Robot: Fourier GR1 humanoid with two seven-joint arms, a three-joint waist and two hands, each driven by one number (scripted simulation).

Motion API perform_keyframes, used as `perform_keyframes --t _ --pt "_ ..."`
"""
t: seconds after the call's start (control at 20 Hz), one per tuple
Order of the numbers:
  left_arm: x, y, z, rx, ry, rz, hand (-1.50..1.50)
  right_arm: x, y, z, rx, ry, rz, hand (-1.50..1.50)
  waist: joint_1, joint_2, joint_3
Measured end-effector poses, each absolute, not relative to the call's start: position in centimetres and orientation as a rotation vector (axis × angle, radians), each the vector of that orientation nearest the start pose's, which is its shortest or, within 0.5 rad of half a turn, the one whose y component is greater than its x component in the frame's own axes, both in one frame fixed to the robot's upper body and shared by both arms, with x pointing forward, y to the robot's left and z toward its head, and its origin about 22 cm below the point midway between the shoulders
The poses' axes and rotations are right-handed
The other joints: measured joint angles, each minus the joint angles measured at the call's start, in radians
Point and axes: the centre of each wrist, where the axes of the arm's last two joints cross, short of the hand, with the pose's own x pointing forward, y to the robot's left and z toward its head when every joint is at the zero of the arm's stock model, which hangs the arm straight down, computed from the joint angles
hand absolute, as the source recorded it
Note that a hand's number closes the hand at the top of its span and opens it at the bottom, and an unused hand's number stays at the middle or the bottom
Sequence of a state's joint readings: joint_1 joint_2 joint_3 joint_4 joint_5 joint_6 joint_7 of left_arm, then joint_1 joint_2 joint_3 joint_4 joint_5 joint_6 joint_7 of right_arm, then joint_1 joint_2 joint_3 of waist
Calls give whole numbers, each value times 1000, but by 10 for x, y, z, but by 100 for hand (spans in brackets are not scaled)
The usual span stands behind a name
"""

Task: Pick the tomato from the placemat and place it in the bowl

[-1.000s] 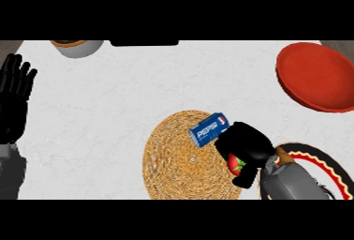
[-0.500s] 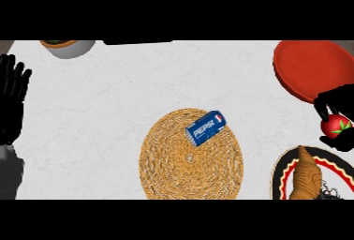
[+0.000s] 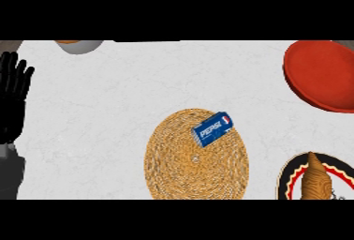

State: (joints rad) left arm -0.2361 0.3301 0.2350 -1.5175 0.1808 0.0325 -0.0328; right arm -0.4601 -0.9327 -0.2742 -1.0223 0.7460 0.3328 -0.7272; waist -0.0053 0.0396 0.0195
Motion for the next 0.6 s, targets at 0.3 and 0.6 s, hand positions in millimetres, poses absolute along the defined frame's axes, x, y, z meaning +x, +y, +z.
perform_keyframes --t 0.3,0.6 --pt "295 329 90 215 -1827 40 0 287 -533 239 -875 -1698 1174 150 30 0 -3" --pt "299 319 89 188 -1830 8 0 277 -552 260 -825 -1759 1054 150 61 -1 -7"
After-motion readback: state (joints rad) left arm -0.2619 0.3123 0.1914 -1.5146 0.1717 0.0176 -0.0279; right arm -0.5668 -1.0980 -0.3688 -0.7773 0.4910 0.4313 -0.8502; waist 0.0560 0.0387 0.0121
